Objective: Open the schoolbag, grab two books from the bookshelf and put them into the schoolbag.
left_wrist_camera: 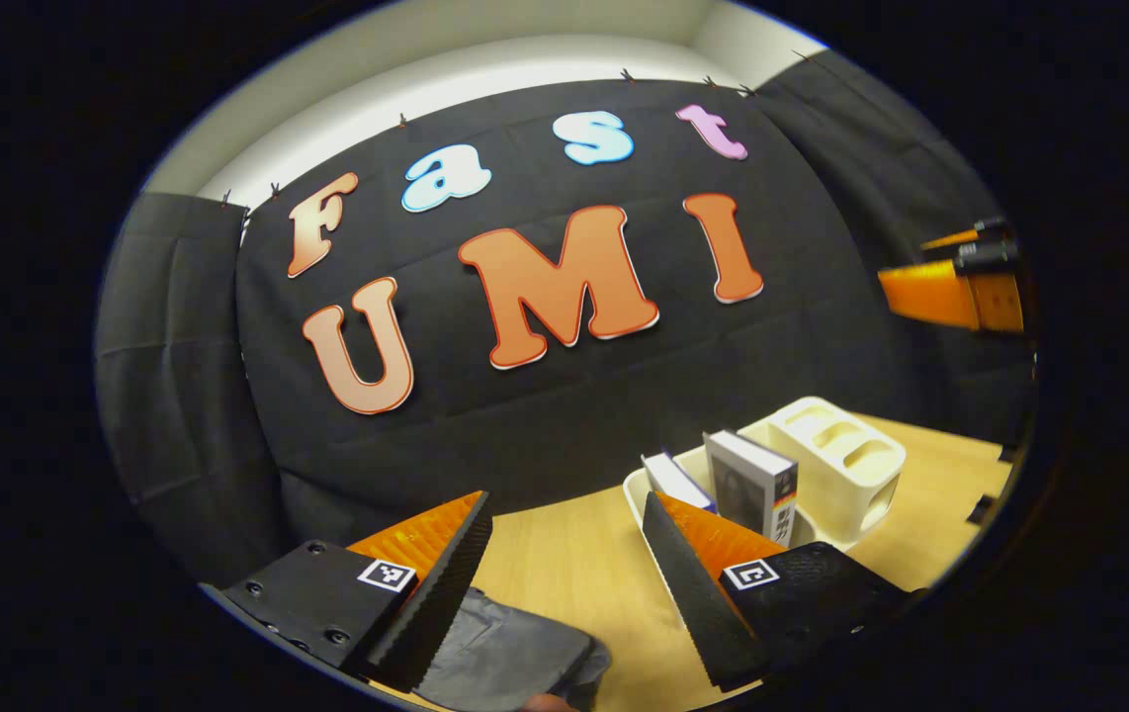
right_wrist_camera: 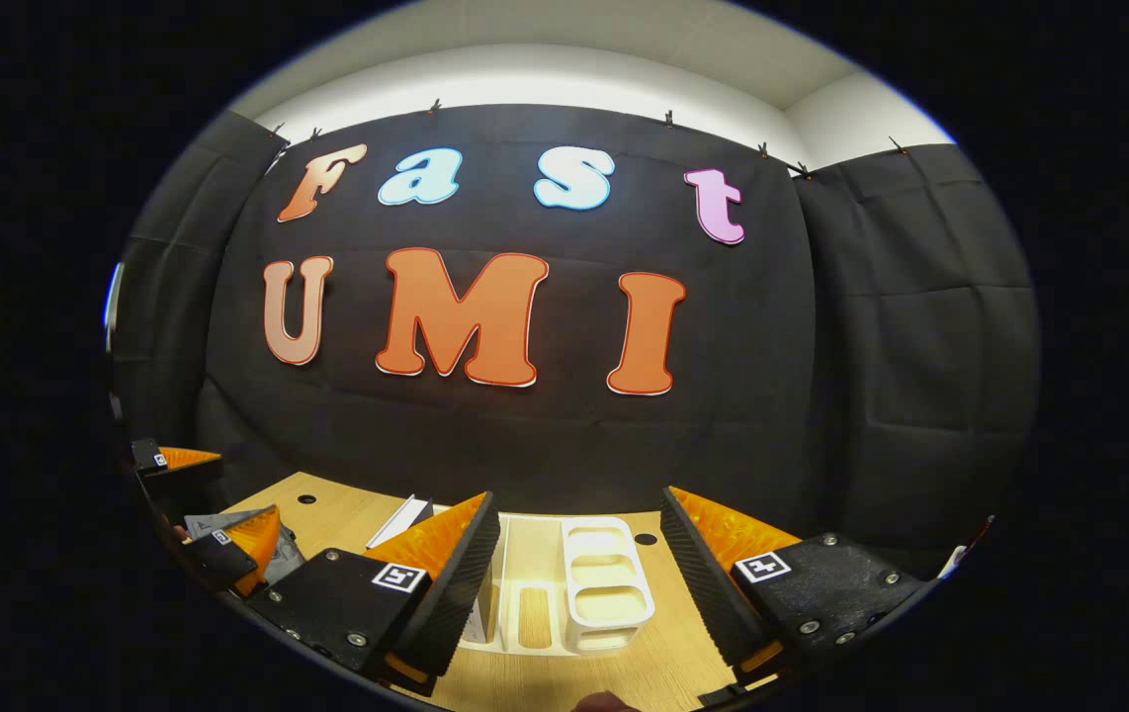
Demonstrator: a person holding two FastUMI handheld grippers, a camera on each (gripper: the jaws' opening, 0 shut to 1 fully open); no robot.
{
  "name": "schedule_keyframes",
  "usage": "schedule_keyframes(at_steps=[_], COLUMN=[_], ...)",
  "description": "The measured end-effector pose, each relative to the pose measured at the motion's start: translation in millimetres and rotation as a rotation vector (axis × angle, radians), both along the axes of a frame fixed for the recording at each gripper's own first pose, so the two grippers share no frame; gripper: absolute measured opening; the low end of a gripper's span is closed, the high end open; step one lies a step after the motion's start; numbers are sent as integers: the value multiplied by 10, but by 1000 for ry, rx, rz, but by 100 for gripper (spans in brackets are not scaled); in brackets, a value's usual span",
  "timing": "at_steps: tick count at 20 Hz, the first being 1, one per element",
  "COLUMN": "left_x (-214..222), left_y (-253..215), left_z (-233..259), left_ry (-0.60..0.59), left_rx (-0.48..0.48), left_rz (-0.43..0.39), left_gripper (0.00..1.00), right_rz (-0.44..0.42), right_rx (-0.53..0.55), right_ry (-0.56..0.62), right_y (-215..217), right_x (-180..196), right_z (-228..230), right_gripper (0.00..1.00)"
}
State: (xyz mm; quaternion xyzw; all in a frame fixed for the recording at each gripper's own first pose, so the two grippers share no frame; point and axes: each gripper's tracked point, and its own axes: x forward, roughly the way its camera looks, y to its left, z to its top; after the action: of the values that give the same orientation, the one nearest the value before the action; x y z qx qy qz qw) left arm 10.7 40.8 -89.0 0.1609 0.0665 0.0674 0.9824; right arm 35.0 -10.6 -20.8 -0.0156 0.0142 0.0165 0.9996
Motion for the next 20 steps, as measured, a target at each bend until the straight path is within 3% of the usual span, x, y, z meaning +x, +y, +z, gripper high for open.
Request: schedule_keyframes(at_steps=[12,20], left_x=[-360,-635], left_y=[471,822], left_z=[-1738,-2264], left_ry=[377,504], left_rx=[464,569], left_rz=[79,192], left_gripper=[94,86], right_rz=[37,95], right_rx=[-6,7], right_ry=[51,62], right_y=[-264,-381], right_x=[172,219], right_z=[-321,-412], right_gripper=[97,97])
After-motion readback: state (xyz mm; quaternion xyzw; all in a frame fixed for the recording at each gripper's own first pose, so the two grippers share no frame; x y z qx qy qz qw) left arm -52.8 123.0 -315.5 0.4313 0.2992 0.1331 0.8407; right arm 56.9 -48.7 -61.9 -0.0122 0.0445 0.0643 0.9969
